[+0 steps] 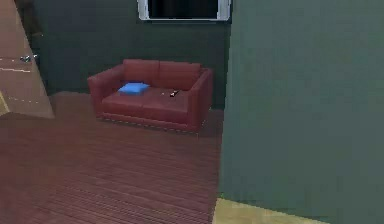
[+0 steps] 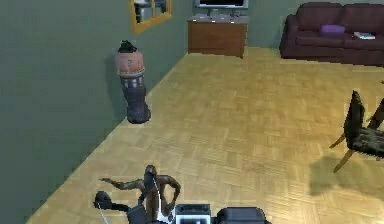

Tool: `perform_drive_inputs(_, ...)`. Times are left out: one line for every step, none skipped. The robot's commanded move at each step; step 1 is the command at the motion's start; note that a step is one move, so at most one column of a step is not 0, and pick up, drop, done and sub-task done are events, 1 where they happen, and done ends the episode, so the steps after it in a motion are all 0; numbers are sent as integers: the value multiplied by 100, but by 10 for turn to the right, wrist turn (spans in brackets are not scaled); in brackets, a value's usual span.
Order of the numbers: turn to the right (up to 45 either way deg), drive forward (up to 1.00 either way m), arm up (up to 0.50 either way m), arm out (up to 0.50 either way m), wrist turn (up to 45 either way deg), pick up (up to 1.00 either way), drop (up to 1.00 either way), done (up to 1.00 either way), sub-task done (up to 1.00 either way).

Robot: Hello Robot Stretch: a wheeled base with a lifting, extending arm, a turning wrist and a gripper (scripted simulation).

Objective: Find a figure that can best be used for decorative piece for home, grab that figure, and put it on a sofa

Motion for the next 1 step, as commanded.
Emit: perform_drive_inputs(0,100,0,0,0,0,0,0,0)
